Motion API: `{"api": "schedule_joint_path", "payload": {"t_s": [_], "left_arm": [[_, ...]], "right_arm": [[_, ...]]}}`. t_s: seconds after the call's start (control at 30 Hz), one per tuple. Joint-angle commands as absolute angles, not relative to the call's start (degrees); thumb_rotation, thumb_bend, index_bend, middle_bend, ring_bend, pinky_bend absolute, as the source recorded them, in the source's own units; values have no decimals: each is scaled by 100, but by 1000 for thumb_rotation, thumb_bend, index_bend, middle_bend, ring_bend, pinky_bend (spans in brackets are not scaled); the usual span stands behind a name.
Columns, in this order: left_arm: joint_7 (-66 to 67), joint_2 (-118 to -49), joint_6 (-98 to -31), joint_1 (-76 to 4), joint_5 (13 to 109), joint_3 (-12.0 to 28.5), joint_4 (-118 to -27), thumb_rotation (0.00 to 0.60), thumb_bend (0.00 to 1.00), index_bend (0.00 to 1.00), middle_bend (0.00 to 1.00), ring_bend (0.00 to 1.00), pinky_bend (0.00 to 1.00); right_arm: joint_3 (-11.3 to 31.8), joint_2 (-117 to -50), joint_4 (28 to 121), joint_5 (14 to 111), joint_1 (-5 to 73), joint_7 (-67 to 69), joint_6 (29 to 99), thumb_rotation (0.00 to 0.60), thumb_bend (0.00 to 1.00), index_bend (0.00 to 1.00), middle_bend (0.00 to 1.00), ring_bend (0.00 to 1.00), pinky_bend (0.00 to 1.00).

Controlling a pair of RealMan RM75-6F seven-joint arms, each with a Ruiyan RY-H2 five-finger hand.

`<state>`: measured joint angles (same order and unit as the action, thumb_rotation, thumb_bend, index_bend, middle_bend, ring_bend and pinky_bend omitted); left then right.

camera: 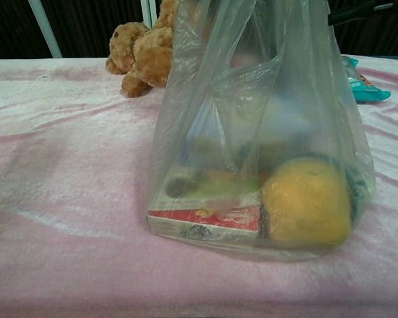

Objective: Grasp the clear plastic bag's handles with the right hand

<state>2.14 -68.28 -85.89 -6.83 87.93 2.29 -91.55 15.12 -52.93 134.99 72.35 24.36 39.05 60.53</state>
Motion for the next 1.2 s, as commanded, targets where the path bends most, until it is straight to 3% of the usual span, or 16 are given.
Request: {"api": "schedule_joint_path", "payload": {"t_s": [0.03, 0.93, 1.2], "left_arm": [[222, -6832, -8593, -683, 8793, 231, -9148, 600, 0, 0, 0, 0, 0], [148, -6814, -8541, -704, 8774, 234, -9162, 600, 0, 0, 0, 0, 0], [129, -6797, -8525, -704, 8741, 242, -9183, 600, 0, 0, 0, 0, 0]], "right_arm": [[1538, -5322, 13499, 7158, 2498, 3833, 6004, 600, 122, 163, 193, 202, 235], [2060, -6046, 13499, 6047, 3497, 3071, 5603, 600, 124, 227, 249, 234, 237], [2332, -6067, 13499, 5362, 3866, 3445, 5042, 600, 125, 244, 269, 252, 239]]}}
